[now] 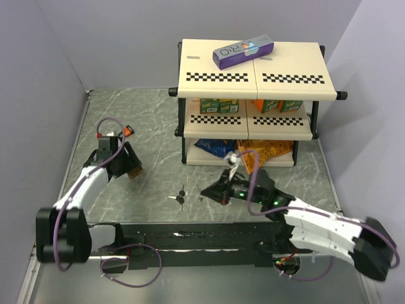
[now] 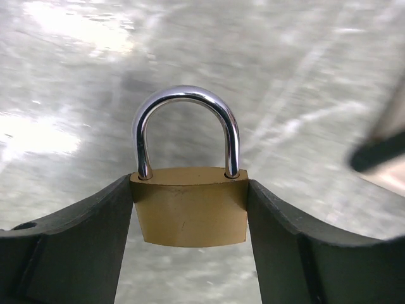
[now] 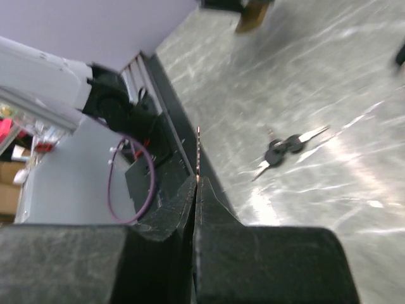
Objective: Unlock with the key
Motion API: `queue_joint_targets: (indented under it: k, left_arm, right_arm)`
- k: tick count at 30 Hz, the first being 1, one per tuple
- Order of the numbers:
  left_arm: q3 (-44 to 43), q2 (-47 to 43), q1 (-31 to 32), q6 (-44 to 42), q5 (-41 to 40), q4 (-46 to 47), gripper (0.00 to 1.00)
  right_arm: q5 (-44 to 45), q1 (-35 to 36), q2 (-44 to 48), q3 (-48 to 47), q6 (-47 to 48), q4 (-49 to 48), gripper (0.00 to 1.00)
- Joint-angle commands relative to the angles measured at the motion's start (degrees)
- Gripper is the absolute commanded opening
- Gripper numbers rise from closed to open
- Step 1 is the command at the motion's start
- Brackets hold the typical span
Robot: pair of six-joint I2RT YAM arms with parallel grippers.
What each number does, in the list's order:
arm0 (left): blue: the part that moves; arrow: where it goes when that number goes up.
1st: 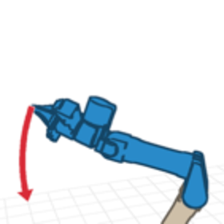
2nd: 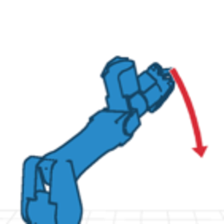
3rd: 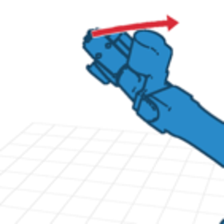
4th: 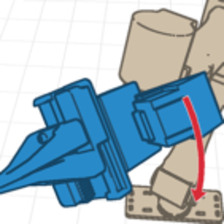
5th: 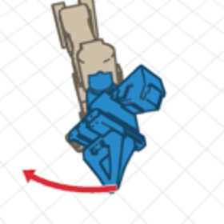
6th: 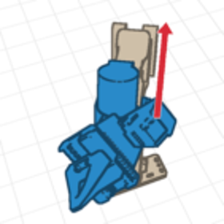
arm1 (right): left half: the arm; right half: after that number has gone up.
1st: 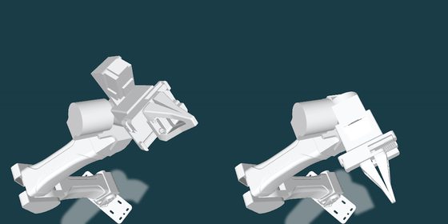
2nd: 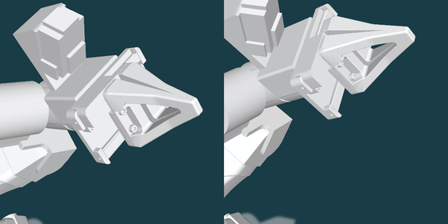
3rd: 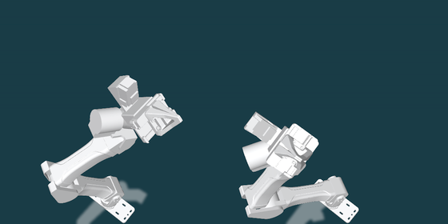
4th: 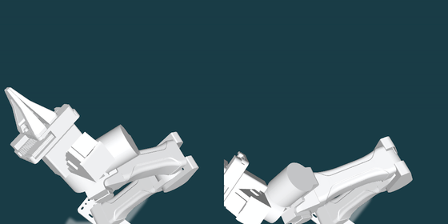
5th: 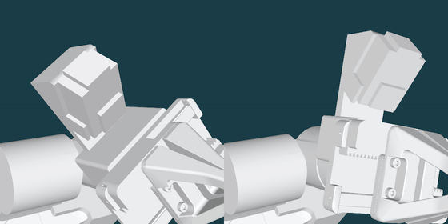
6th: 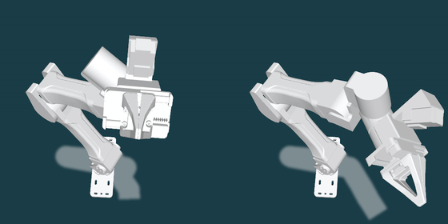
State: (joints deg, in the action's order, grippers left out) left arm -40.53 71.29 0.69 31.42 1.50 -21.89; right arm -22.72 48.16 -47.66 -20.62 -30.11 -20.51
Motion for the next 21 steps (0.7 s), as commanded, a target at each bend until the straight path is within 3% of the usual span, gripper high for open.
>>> queue_joint_targets:
  k: [1, 6, 11, 21]
  left_arm:
    - [3.3, -8.9, 1.0, 5.1, 5.6, 5.4, 0.01]
    - [5.8, -16.2, 2.8, 7.9, 7.4, 5.6, 0.01]
    - [9.4, -25.0, 3.1, 10.1, 7.5, 6.4, 0.01]
    - [10.0, -28.4, 3.1, 10.3, 10.0, 7.0, 0.01]
  right_arm:
    - [11.4, 6.6, -9.5, -5.2, -3.7, -7.3, 0.0]
    - [15.8, 12.8, -24.3, -13.9, -5.9, -9.0, 0.0]
    - [17.4, 14.7, -35.5, -21.9, -7.3, -10.6, 0.0]
    - [17.9, 15.9, -48.5, -33.3, -8.5, -7.0, 0.0]
